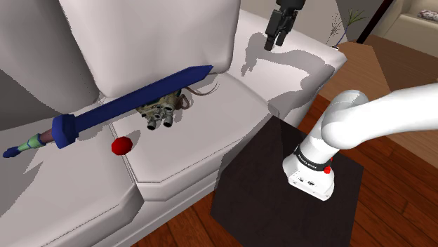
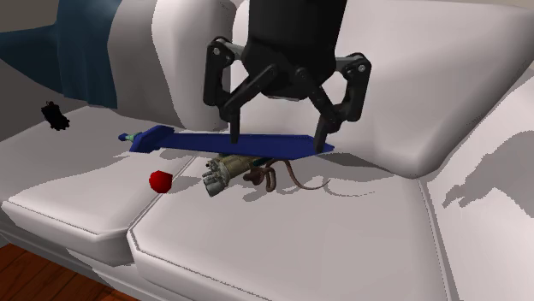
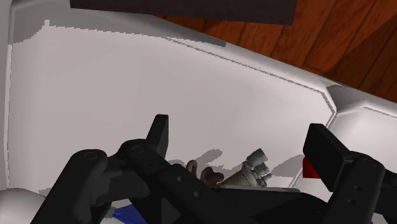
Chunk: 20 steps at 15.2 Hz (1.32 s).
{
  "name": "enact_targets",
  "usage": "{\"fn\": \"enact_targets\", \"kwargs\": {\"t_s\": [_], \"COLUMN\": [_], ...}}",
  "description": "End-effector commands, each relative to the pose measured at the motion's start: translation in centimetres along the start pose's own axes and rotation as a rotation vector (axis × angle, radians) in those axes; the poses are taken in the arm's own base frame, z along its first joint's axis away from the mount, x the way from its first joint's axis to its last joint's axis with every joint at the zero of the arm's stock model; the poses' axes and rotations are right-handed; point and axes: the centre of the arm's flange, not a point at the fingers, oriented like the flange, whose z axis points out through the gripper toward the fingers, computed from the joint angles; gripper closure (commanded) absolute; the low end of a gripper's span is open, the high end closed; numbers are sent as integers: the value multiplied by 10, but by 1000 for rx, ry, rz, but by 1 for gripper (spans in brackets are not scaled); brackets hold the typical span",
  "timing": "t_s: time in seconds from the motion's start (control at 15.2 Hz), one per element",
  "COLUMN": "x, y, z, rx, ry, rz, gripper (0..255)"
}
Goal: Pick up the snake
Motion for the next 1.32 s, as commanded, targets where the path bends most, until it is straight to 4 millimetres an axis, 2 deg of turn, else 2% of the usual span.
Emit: {"fn": "enact_targets", "kwargs": {"t_s": [0.0, 0.66, 1.25], "x": [0, 85, 166], "y": [0, 39, 65], "z": [0, 91, 173], "rx": [0, 1, 1], "ry": [0, 14, 26], "rz": [0, -104, -198], "gripper": [0, 0, 0]}}
